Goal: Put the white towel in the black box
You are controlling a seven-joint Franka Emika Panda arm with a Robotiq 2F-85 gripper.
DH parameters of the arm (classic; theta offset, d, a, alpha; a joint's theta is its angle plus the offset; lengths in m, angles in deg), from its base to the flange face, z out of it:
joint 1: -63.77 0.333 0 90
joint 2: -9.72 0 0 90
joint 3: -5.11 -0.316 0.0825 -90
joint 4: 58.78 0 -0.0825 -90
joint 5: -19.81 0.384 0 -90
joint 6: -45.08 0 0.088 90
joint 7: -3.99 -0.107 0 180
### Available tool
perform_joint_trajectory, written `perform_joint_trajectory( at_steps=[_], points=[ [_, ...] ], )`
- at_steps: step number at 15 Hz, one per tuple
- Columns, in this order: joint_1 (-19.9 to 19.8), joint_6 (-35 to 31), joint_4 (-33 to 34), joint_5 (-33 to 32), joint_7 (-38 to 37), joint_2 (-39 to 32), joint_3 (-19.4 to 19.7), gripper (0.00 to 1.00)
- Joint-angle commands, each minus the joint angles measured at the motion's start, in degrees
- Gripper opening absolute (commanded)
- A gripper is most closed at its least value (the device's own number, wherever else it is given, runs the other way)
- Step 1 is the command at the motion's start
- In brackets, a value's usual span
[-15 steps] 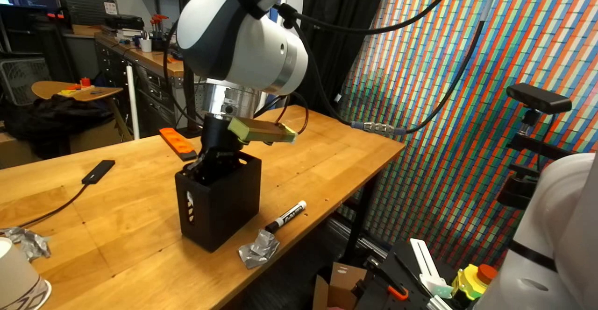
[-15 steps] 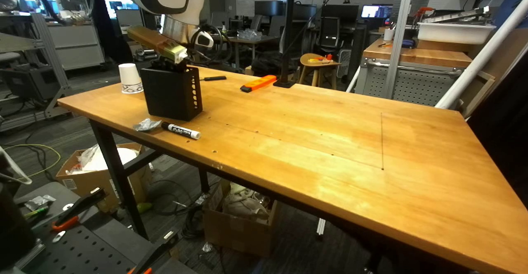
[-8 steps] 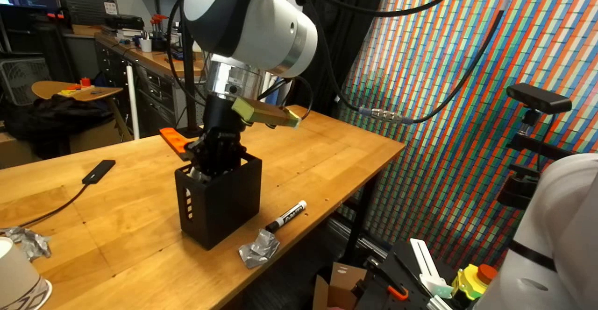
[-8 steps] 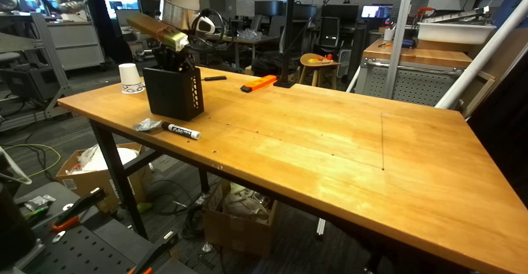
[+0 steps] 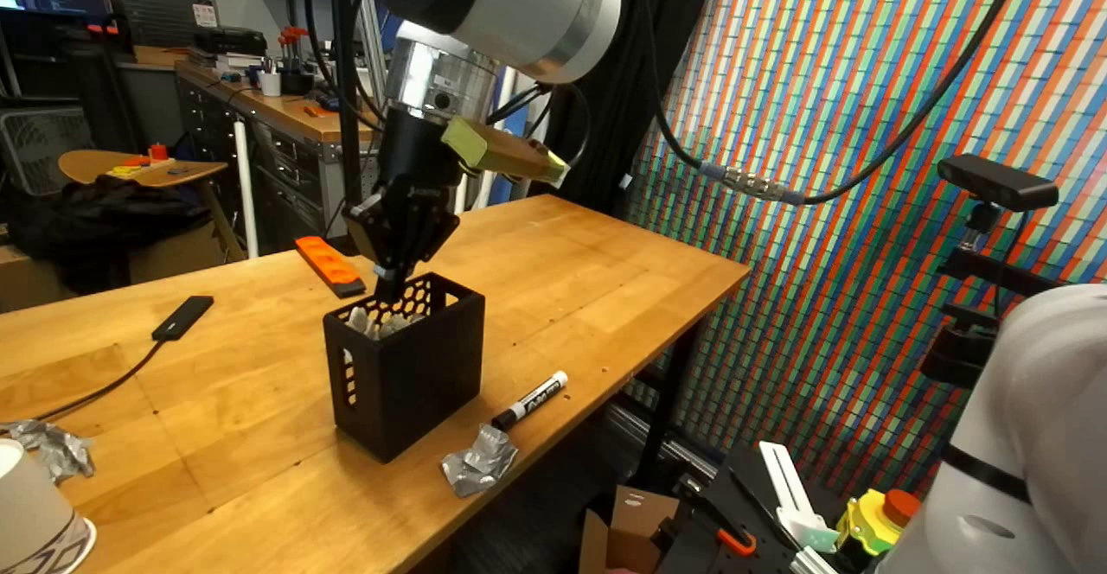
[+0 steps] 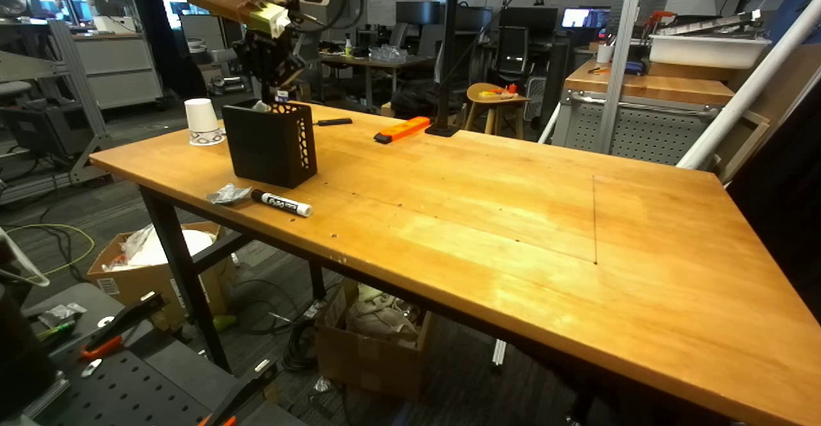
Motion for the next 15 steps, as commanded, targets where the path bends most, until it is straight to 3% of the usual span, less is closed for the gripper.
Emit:
perform_joint_trajectory(
  at_steps=[1,7,15],
  points=[
    [0.96,0.03,-1.32,-3.48,-0.67,1.84,0.1,0.01],
    [1.4,-0.27,-2.56,-8.48,-0.05,0.66,0.03,0.01],
    [2.44,-1.98,-2.85,-7.28,1.81,-5.01,-0.42,0.01]
  ],
)
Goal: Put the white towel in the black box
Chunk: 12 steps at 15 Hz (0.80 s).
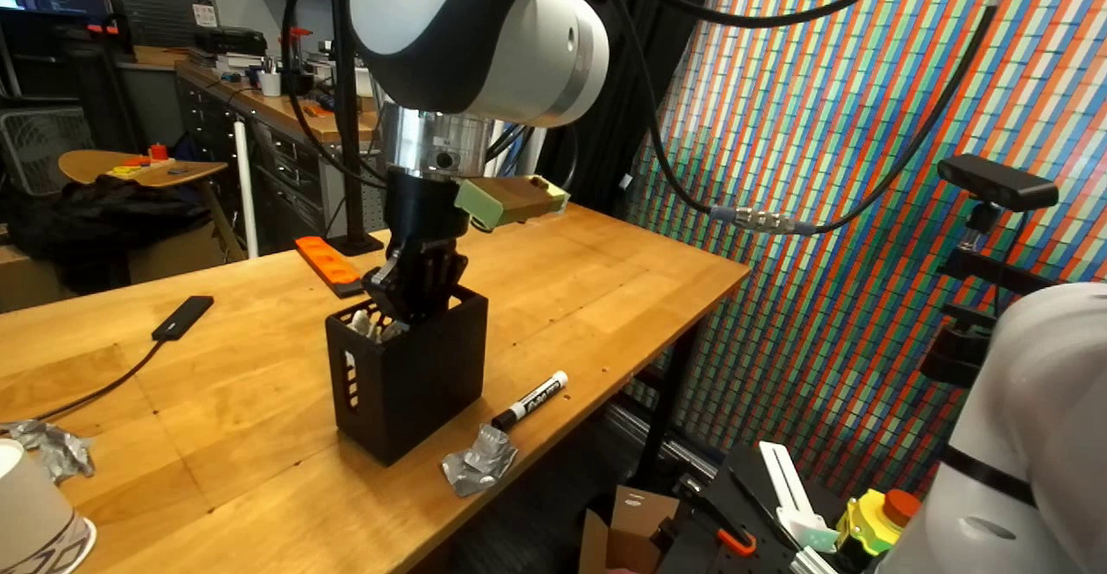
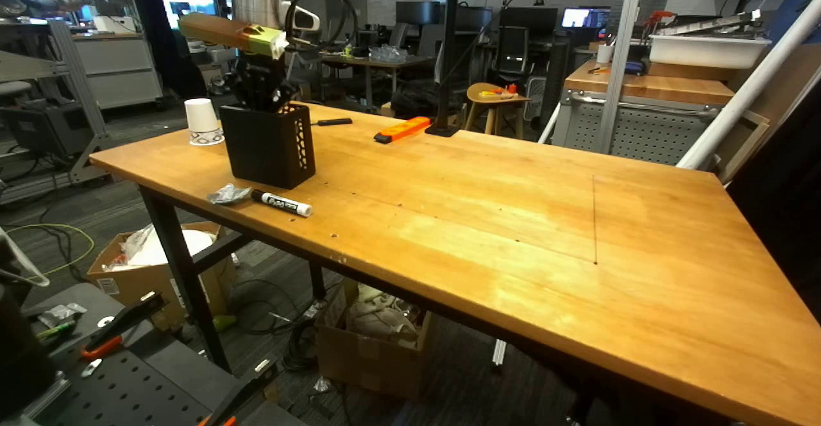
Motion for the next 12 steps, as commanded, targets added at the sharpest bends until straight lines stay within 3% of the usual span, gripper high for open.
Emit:
perform_joint_trajectory(
  at_steps=[1,7,12],
  points=[
    [0.69,-2.23,0.19,0.18,1.61,-3.95,-0.11,0.01],
    [0.32,-4.11,1.91,3.97,2.39,-9.87,-0.44,0.01],
    [0.38,-3.02,1.68,6.99,2.82,-7.87,-0.68,0.01]
  ],
)
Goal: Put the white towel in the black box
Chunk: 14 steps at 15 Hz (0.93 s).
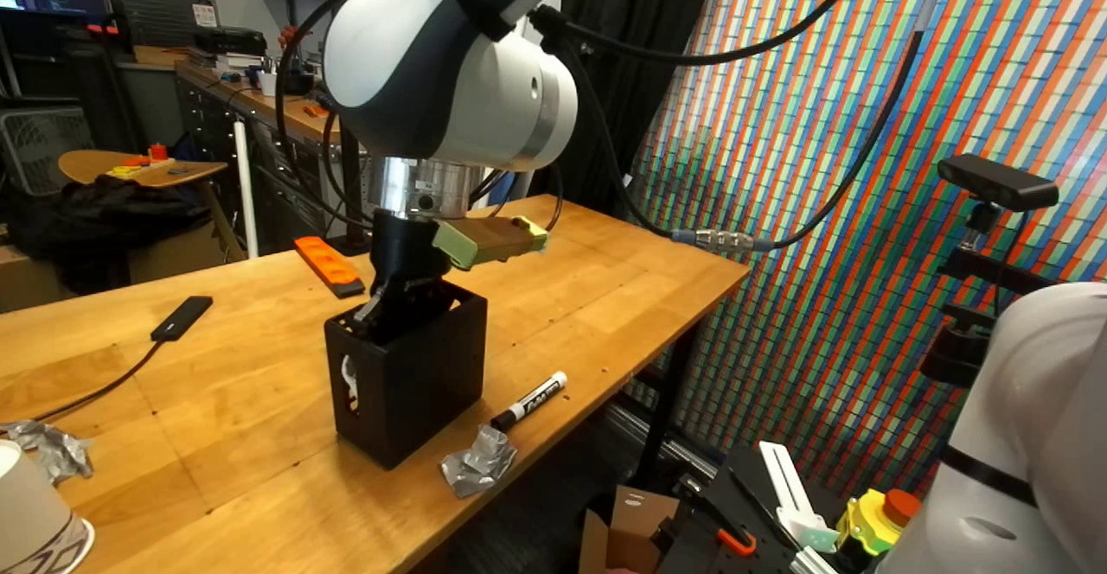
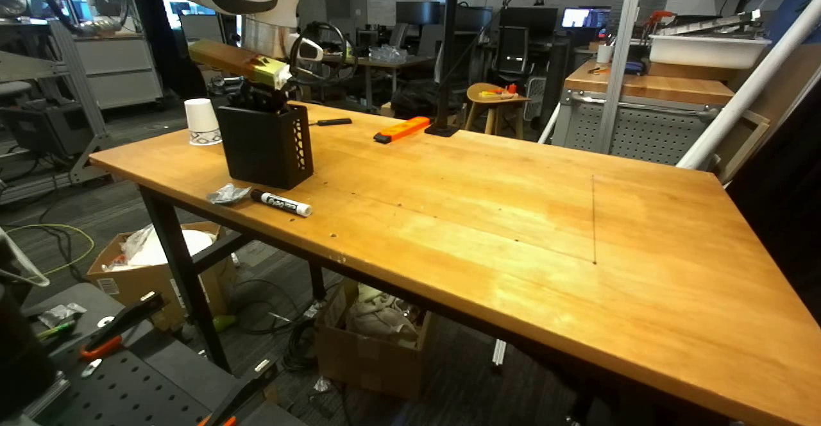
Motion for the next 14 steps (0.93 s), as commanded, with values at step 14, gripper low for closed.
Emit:
perform_joint_trajectory(
  at_steps=[14],
  points=[
    [-0.78,2.22,3.34,0.3,-2.19,11.22,2.38,0.03]
  ],
)
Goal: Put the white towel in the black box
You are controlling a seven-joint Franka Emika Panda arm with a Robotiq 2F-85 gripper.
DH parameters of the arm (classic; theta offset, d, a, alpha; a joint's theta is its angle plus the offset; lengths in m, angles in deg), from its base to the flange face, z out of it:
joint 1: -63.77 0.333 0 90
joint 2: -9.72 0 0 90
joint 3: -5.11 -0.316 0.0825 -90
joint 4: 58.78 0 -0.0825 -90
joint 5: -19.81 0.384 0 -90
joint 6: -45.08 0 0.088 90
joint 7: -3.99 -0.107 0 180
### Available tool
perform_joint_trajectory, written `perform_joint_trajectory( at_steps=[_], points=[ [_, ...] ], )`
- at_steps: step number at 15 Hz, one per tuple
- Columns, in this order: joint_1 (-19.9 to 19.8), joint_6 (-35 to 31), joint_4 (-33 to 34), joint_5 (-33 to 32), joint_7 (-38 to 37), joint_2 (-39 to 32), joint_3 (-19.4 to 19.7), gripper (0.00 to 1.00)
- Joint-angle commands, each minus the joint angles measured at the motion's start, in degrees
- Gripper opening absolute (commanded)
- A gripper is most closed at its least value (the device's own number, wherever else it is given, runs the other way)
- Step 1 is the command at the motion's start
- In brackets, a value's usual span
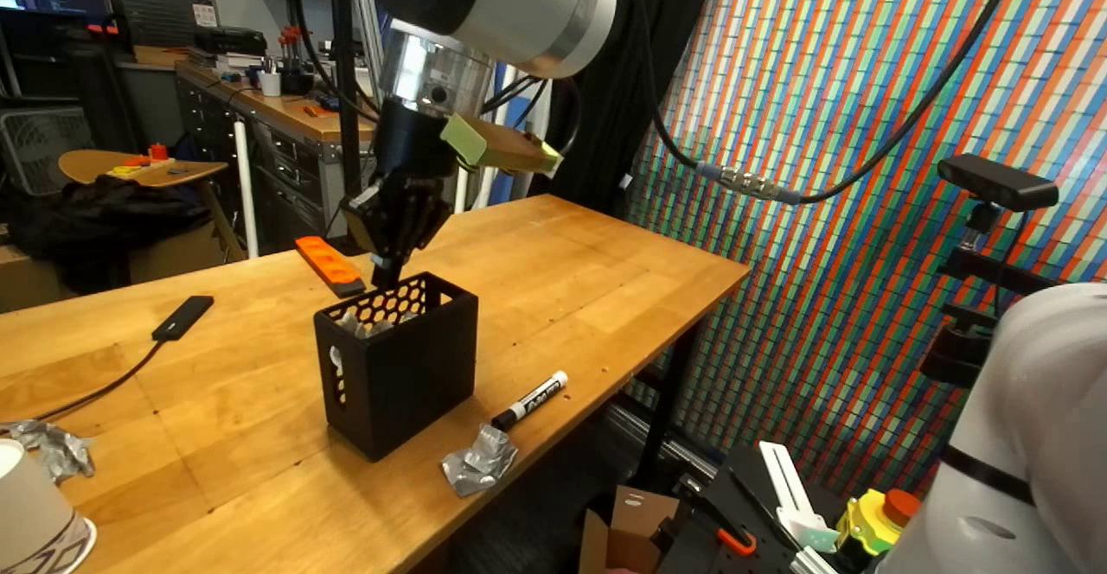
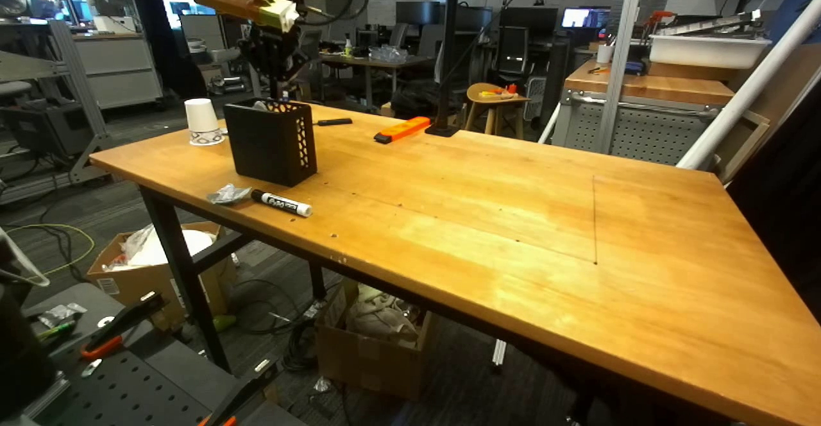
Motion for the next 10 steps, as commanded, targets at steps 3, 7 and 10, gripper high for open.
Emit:
perform_joint_trajectory(
  at_steps=[3,7,10],
  points=[
    [0.34,0.83,0.5,0.08,-1.44,2.08,0.77,0.06],
    [0.34,1.05,0.49,0.08,-1.88,2.66,0.87,0.27],
    [0.34,1.06,0.49,0.08,-1.95,2.66,0.87,0.27]
  ],
)
